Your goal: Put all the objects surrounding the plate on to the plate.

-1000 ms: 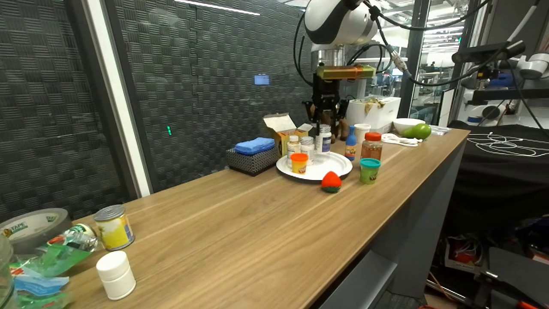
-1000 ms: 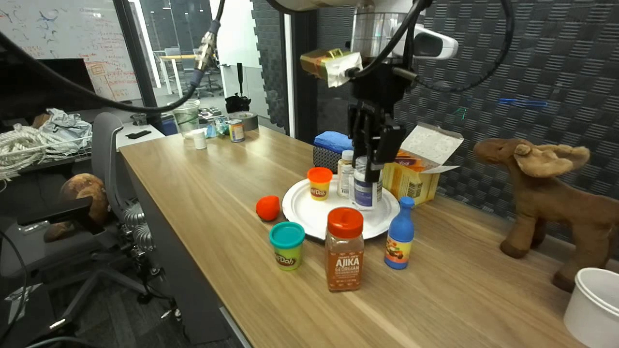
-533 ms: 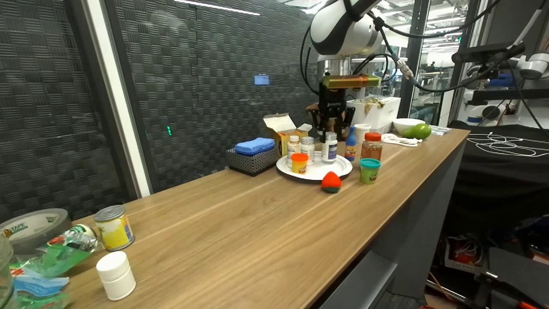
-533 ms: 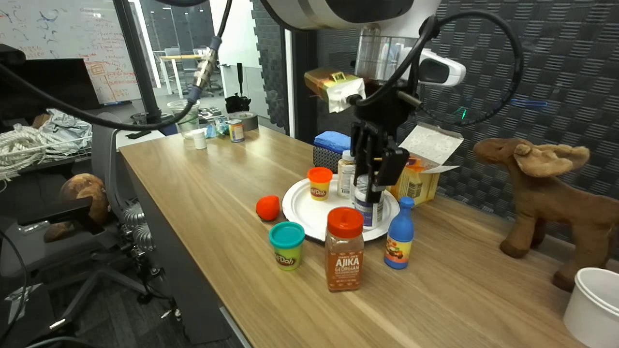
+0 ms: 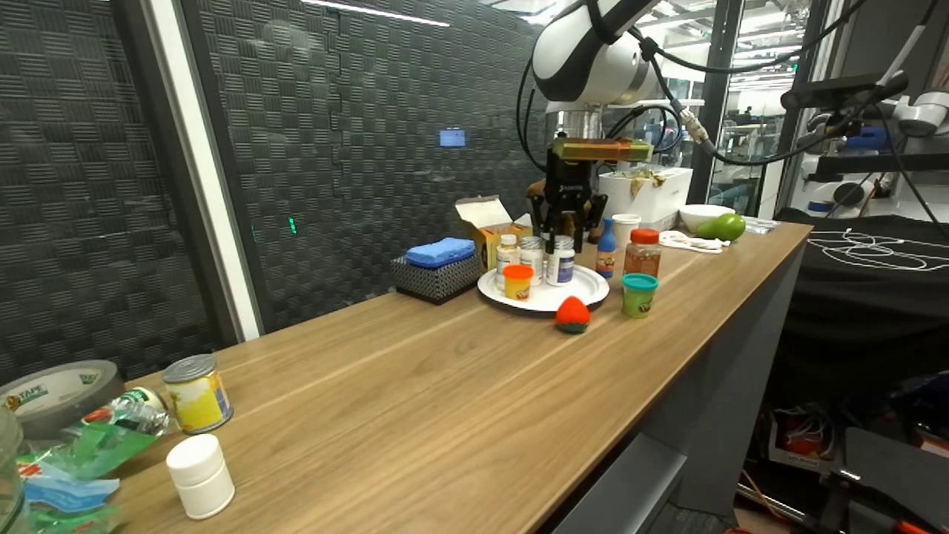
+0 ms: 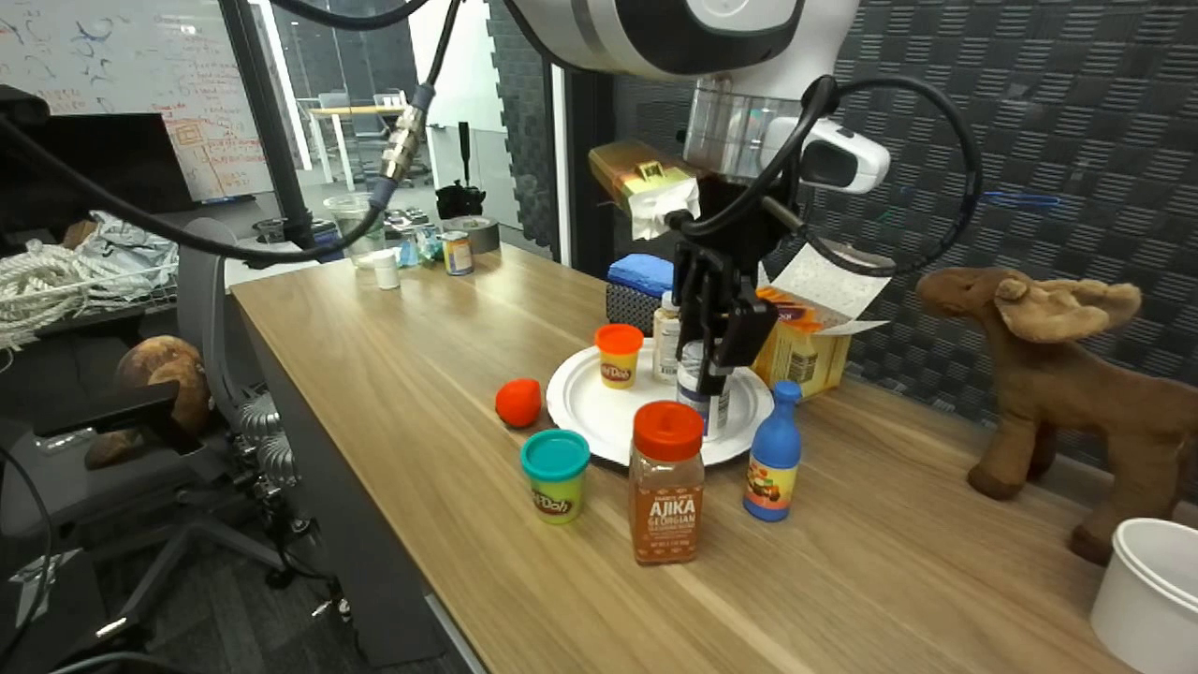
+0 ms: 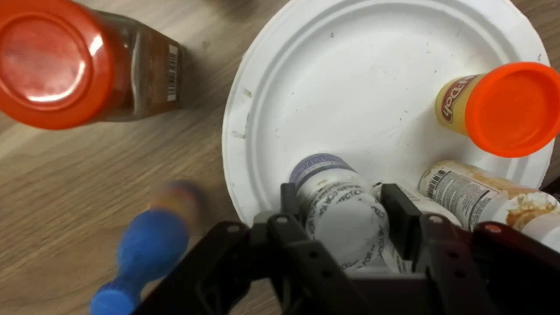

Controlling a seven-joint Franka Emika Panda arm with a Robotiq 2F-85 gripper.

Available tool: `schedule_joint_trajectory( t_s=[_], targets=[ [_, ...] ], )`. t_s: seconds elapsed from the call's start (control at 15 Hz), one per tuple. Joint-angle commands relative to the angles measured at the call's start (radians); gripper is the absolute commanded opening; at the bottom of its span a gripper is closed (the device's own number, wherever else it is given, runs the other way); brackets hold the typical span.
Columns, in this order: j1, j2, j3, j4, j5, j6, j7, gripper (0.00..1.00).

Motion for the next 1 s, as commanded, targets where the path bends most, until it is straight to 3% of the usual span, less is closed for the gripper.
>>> schedule_joint_trajectory(
  t_s=[0.0, 0.2, 0.47, 0.93],
  targets=[
    [0.008, -0.004, 0.003, 0.010, -0.017, -0.022, -0.027, 0.77],
    [0.041, -0.061, -0.005, -0.010, -0.086, -0.070, -0.007, 0.99],
    [0.104, -0.185, 0.012, -0.055, -0.197, -0.136, 0.012, 1.00],
    [0.154, -0.444, 0.098, -0.319, -0.133, 0.024, 0.055, 1.00]
  ],
)
